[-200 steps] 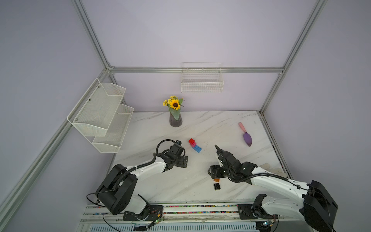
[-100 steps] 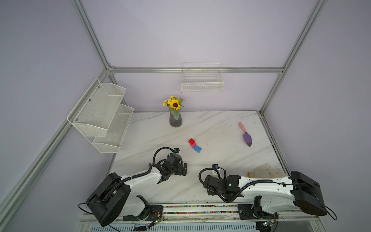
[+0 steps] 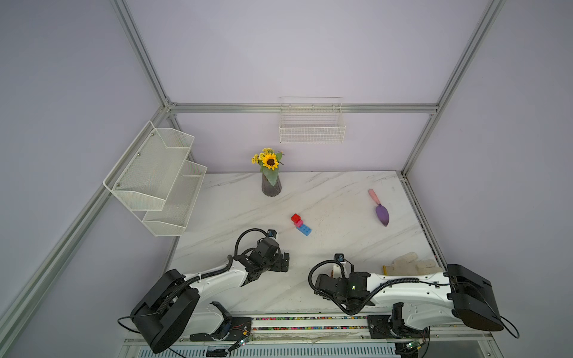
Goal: Assemble the letter v with lego
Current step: Pick up the lego brick from the center of the board.
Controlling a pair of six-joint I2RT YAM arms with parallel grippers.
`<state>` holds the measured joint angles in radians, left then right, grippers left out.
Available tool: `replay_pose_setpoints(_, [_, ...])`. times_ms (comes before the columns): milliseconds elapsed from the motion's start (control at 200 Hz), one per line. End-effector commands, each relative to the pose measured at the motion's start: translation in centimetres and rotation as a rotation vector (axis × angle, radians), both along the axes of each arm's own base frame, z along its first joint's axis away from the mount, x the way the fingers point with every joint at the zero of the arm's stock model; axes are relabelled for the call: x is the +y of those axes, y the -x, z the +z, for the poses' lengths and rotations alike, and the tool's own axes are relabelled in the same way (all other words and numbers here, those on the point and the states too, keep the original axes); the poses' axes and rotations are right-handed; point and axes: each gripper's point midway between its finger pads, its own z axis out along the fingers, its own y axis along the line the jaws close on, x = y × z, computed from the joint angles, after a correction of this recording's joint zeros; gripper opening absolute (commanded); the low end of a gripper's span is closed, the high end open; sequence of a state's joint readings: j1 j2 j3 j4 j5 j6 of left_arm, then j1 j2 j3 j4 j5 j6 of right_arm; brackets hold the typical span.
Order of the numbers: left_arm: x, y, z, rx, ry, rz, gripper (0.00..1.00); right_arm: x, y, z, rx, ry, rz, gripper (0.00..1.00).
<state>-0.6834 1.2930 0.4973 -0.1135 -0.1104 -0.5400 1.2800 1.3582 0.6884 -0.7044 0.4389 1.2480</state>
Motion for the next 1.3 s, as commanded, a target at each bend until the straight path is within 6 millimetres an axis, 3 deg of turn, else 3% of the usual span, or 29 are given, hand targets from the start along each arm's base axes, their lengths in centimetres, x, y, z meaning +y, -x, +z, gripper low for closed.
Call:
replay_pose_setpoints(0, [-0.8,-0.4,1.0,-0.023,0.050,0.004,1.00,-0.4,0.1,-0.5,-0.015,0.013,-0.064,0.75])
replay_pose_setpoints(330, [-1.0,-0.2,0.5,-0.009,0.043,0.002,1.00,-0.4,0.8,-1.5,-0.020,-0.021,-0.087,0.63])
replay_pose_setpoints(510, [-1.2,-0.2,0.4,-0.004,0.043,0.000,1.00,-0.6,0.8,-1.5,-0.024,-0.010,-0.094,0.63])
replay_pose_setpoints(600, [-1.3,-0.2,0.3,0.002,0.045,-0.005,1.00,-0.5,0.9,-1.6,-0.023,-0.027,-0.099,0.55])
replay_pose_setpoints(1055, [-1.4,0.0,0.1,0.007,0.043,-0.012,1.00,-0.5,1.3,-1.6,-0.032,-0.026,-0.121,0.52])
replay_pose_setpoints(1130, [-1.4,0.1,0.1,0.008,0.041,-0.015,1.00,-0.5,1.3,-1.7,-0.032,-0.022,-0.124,0.44])
replay_pose_setpoints(1295, [-1.4,0.2,0.0,0.011,0.039,-0.017,1.00,-0.8,1.4,-2.1,-0.027,-0.038,-0.138,0.44])
